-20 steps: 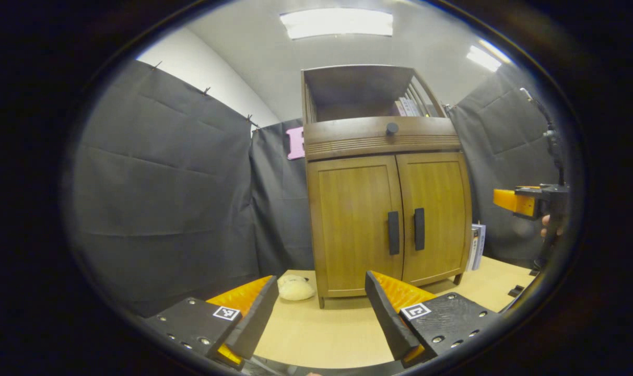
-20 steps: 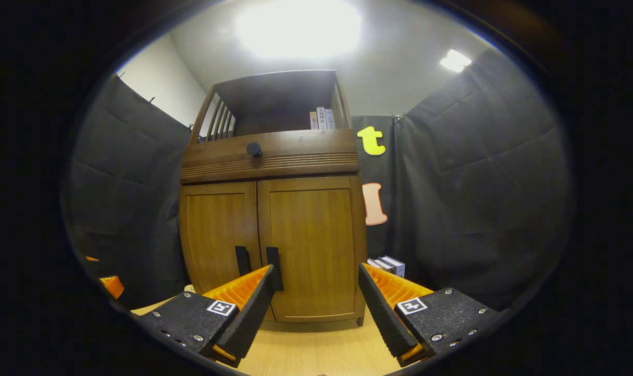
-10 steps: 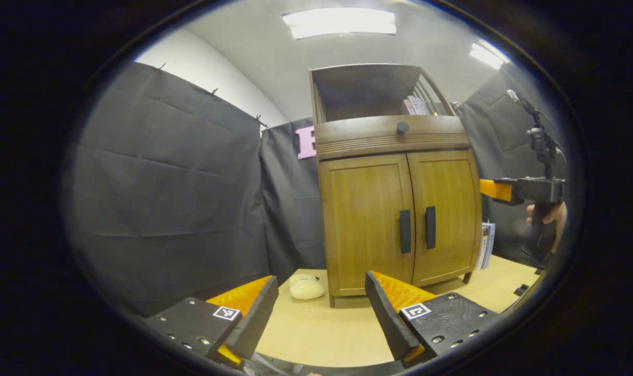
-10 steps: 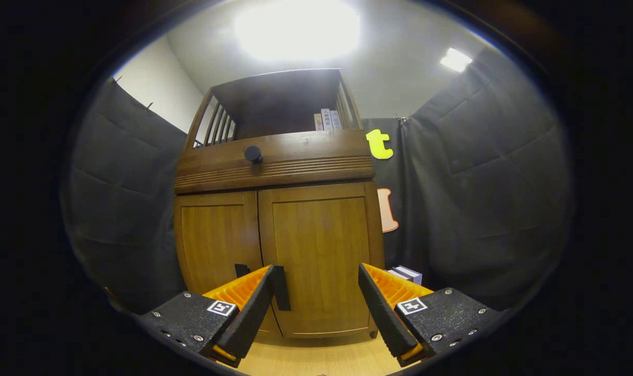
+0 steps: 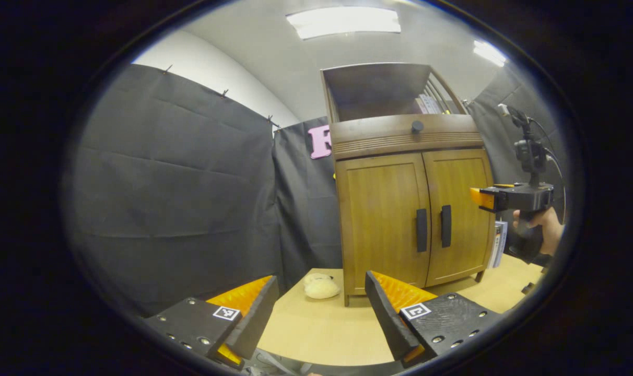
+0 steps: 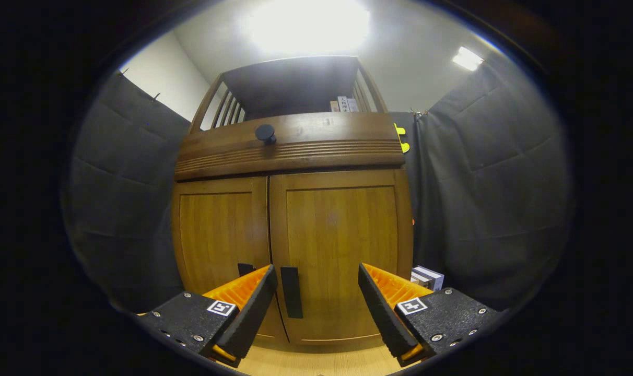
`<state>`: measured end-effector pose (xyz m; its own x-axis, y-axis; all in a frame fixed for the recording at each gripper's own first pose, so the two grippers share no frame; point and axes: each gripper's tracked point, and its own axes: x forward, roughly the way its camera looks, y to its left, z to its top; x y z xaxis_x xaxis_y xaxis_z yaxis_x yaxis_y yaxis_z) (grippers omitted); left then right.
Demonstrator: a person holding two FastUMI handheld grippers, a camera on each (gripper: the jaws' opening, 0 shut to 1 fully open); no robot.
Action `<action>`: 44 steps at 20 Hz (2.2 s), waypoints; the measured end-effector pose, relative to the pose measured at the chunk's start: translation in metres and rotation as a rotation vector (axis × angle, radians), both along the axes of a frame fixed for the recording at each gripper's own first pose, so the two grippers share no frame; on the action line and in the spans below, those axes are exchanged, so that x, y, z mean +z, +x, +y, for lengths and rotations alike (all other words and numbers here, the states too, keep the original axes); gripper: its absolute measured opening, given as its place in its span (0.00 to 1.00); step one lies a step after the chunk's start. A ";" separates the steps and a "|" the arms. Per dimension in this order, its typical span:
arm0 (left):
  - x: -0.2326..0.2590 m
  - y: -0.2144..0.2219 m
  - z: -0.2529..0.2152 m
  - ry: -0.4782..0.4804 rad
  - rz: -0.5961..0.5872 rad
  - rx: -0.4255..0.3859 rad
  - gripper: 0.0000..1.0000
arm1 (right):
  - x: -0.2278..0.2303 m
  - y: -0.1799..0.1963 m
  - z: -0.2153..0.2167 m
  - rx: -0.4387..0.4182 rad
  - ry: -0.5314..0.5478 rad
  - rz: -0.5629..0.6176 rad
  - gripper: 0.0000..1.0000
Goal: Open the right door of the double-door shoe cabinet with the right hand, and open the left door with the left hand.
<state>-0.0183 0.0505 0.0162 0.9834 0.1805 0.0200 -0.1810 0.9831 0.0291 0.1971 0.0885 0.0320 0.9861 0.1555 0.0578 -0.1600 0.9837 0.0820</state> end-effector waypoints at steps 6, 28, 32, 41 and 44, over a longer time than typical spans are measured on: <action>-0.004 -0.008 0.015 -0.002 0.002 0.049 1.00 | -0.024 0.024 0.020 0.016 -0.006 0.052 0.96; -0.011 -0.021 0.042 0.019 0.021 0.151 1.00 | -0.105 0.113 0.076 0.074 -0.013 0.228 0.42; -0.010 -0.021 0.039 0.014 0.020 0.138 1.00 | -0.106 0.111 0.076 0.092 0.041 0.252 0.31; 0.000 -0.030 0.021 0.030 0.003 0.089 1.00 | -0.091 0.095 0.072 0.110 0.025 0.244 0.20; -0.003 -0.037 0.015 0.025 -0.002 0.076 1.00 | -0.087 0.082 0.064 0.120 0.021 0.240 0.20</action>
